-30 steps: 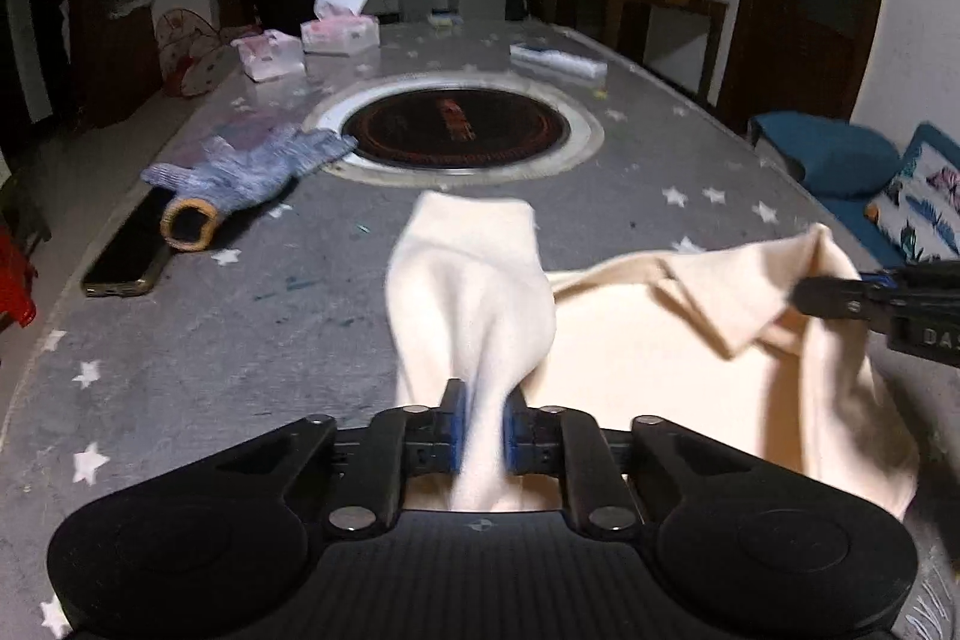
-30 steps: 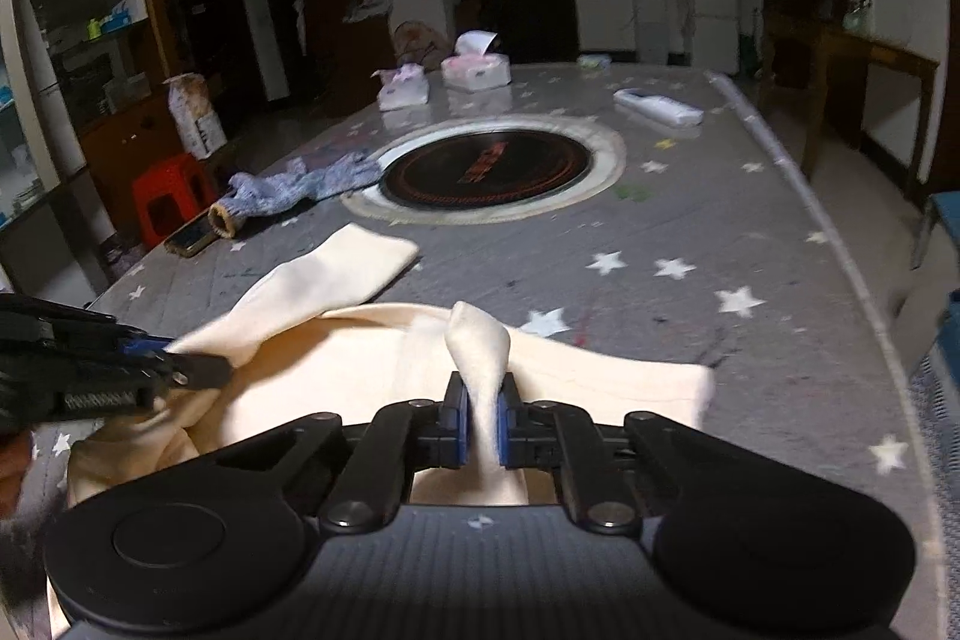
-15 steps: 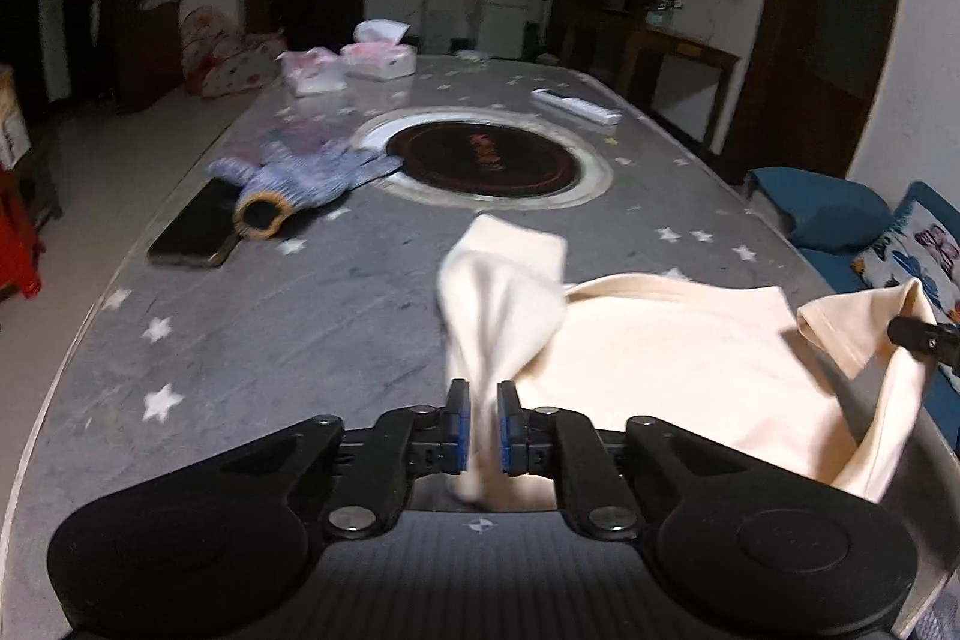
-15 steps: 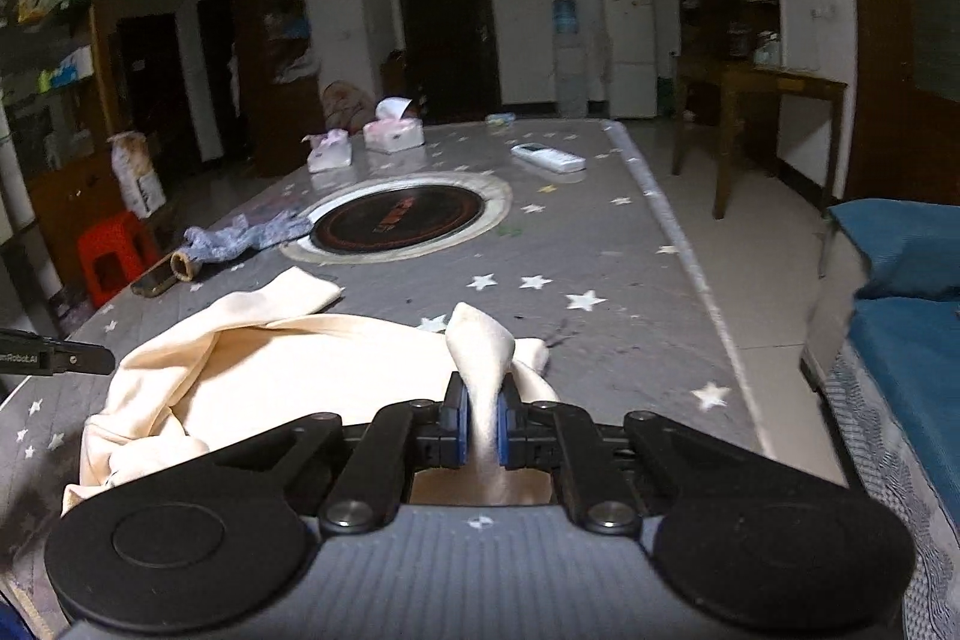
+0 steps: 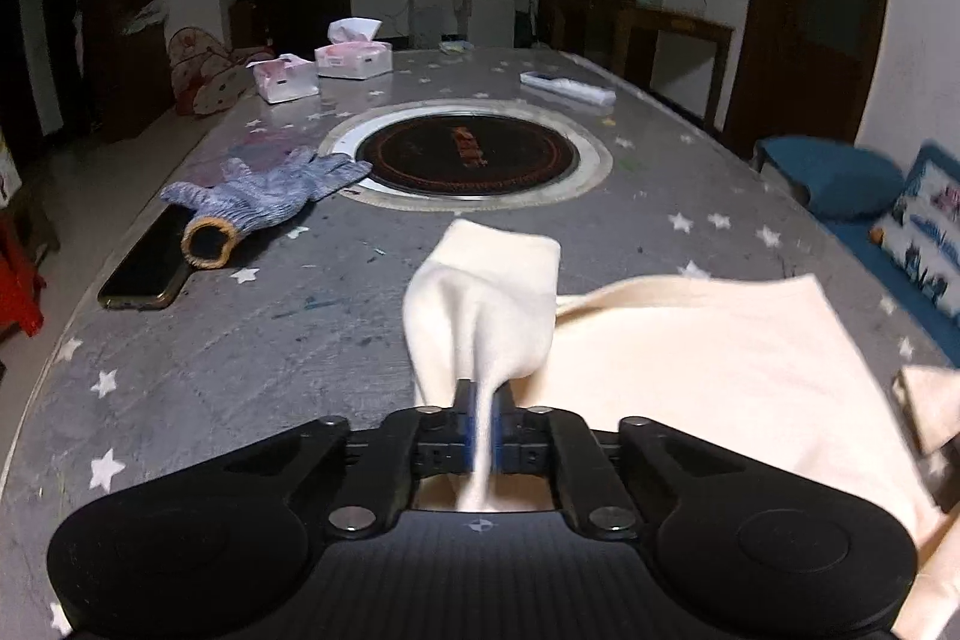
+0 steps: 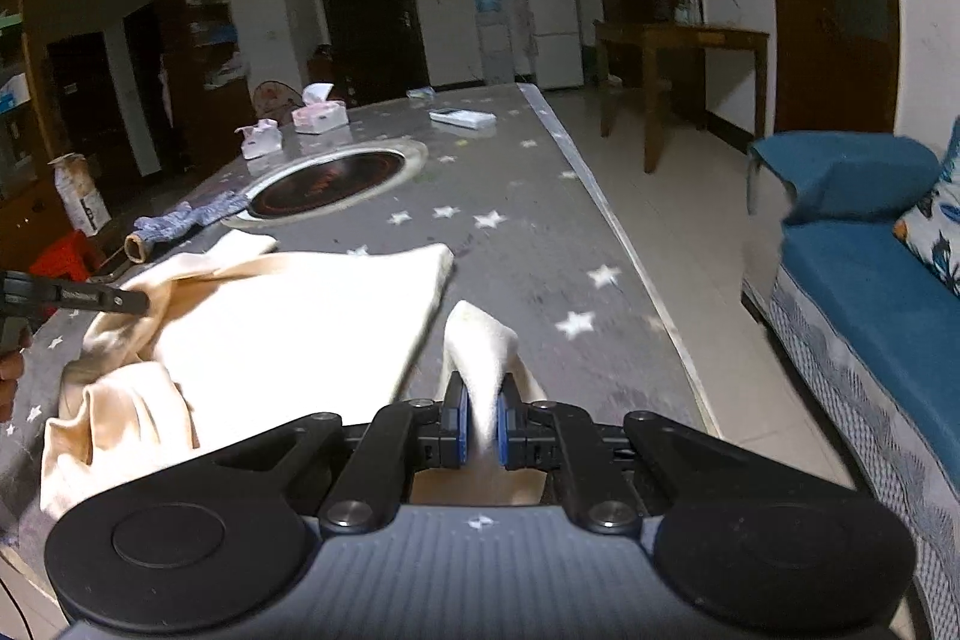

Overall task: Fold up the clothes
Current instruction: 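Grasp the sweatshirt fabric with the left gripper while the right gripper grasps another edge, then lift and shake the sweatshirt out flat with both grippers, then release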

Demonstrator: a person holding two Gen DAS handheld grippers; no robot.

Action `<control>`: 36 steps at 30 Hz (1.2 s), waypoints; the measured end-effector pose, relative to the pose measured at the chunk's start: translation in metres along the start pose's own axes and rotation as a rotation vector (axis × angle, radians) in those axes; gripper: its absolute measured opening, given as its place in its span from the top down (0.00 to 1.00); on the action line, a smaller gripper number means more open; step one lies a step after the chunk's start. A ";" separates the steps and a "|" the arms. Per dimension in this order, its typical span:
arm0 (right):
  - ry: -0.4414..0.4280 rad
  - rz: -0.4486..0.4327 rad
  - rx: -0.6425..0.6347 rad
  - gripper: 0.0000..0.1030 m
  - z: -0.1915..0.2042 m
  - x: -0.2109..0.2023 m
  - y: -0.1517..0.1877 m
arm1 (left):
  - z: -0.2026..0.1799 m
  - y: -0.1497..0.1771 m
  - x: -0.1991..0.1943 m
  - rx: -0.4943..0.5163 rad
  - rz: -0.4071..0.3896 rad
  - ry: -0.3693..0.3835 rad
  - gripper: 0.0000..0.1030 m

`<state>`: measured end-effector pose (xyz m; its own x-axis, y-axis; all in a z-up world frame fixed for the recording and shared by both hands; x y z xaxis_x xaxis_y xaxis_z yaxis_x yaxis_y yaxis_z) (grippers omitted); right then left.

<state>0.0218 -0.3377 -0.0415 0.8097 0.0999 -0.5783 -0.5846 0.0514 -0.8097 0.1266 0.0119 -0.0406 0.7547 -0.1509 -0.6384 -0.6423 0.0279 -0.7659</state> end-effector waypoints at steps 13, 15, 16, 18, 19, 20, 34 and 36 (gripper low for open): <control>0.020 -0.025 0.005 0.93 -0.013 -0.010 0.001 | 0.054 0.036 -0.134 -0.186 -0.128 -0.027 0.97; 0.021 -0.019 0.005 0.93 -0.015 -0.010 0.003 | 0.061 0.052 -0.144 -0.193 -0.106 -0.047 0.97; 0.021 -0.012 0.006 0.93 -0.016 -0.010 0.005 | 0.065 0.060 -0.145 -0.204 -0.083 -0.056 0.97; 0.020 0.013 0.004 0.92 -0.017 -0.007 0.010 | 0.074 0.078 -0.141 -0.217 -0.027 -0.086 0.94; 0.019 0.024 0.000 0.92 -0.017 -0.005 0.013 | 0.078 0.085 -0.138 -0.222 0.002 -0.105 0.90; 0.022 0.031 -0.003 0.91 -0.017 -0.004 0.015 | 0.082 0.090 -0.136 -0.229 0.027 -0.116 0.86; 0.058 0.004 -0.067 0.80 -0.026 -0.011 -0.014 | 0.054 0.038 -0.117 -0.119 -0.024 -0.051 0.46; 0.045 -0.008 -0.084 0.80 -0.020 -0.010 -0.021 | 0.046 0.030 -0.112 -0.088 -0.025 -0.032 0.45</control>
<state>0.0274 -0.3592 -0.0207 0.8168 0.0553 -0.5743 -0.5735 -0.0317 -0.8186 0.0287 0.0754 0.0047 0.7737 -0.1189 -0.6223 -0.6313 -0.0627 -0.7730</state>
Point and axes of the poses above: each gripper's, at about its wrist camera, not at the fingertips, and x roughly the way its jaws point, z to its left, y to its underside, the point moved 7 cm from there along x, roughly the way its jaws point, and after that the axes turned 3 degrees about y, right-handed, at the moved point
